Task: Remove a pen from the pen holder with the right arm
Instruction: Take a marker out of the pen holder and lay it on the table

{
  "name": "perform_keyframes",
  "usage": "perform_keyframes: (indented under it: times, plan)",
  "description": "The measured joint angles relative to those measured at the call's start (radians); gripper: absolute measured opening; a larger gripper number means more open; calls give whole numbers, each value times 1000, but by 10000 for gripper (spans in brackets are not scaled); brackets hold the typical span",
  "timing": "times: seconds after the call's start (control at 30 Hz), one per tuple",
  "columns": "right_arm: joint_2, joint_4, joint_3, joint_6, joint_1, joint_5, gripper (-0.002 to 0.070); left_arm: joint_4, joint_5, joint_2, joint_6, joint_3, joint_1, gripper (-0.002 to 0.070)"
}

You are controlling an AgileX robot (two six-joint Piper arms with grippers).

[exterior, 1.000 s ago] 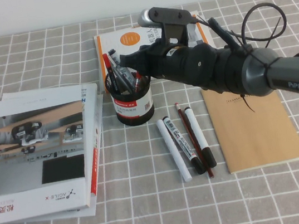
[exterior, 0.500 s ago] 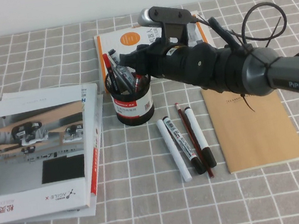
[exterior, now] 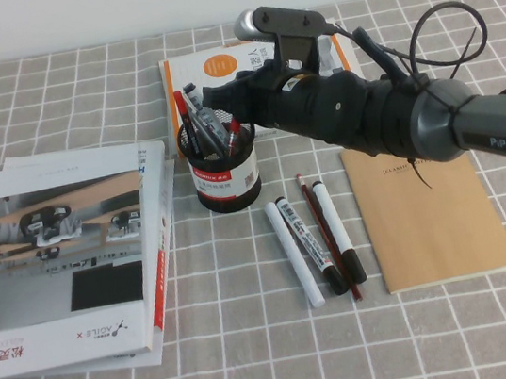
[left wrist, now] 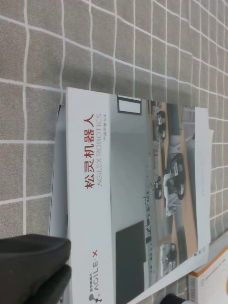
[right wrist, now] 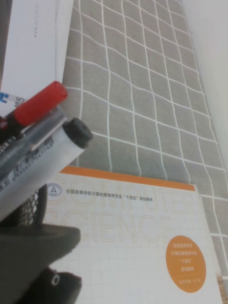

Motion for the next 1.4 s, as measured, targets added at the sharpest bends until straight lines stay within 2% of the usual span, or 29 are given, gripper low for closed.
perform_keyframes:
  times: [0.1, 0.43, 1.07, 1.4]
  plan:
    - [0, 0, 0, 0, 0, 0, 67, 0, 0, 0, 0, 0, 0, -3]
    - [0, -2, 0, 0, 0, 0, 46, 0, 0, 0, 0, 0, 0, -3]
    - [-77, -56, 0, -5, 0, 63, 44, 0, 0, 0, 0, 0, 0, -3]
    - [-186, -98, 0, -93, 0, 141, 43, 0, 0, 0, 0, 0, 0, -3]
